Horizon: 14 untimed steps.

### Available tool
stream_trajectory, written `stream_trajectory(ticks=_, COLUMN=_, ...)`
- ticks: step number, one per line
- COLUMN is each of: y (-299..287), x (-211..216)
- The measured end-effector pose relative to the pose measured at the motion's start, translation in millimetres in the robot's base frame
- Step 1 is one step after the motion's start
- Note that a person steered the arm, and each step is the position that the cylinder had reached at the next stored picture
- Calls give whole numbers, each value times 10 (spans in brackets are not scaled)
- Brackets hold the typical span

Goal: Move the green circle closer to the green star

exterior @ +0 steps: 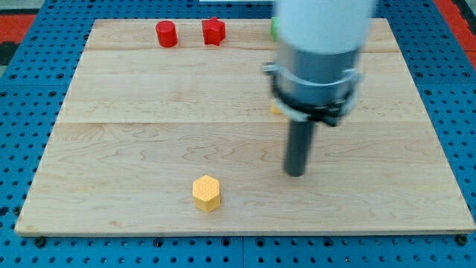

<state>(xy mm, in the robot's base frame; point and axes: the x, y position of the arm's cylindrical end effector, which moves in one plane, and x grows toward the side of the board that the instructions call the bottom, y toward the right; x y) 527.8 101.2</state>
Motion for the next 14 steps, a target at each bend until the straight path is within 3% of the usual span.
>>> stream_trajectory(ticks=6, y=569, x=-210)
stream_trajectory(ticks=10, y=1159, x=-2440)
stream_trajectory(ticks=13, y=1199, x=-2758)
stream_trajectory(ticks=14, y=886, x=-2789)
